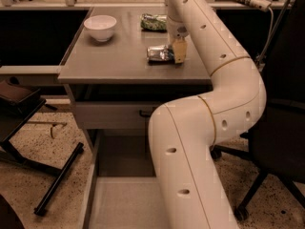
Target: Place redbull can into middle drawer
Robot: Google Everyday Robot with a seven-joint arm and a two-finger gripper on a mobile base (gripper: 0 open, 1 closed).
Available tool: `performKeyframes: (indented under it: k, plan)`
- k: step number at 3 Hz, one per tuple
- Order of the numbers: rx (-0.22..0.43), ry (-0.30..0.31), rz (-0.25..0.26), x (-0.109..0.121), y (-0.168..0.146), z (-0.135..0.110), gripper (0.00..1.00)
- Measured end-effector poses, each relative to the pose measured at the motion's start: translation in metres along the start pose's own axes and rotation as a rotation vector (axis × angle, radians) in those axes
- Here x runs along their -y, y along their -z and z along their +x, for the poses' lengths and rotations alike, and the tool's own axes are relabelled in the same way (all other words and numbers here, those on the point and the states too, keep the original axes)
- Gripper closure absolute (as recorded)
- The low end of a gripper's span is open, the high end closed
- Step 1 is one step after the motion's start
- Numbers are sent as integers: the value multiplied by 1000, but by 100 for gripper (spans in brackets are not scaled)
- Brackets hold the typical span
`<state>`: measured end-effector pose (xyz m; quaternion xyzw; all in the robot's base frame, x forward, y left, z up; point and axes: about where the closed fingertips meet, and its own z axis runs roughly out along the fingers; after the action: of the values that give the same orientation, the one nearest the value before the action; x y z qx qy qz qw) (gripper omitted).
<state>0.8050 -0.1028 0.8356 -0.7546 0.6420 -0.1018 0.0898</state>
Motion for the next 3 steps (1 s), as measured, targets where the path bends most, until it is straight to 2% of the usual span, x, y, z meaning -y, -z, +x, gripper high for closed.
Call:
performKeyframes:
  k: [2, 3]
  plan:
    - [0, 0, 0, 2, 8, 0, 36]
    - [0, 0, 0, 0, 0, 0, 12]
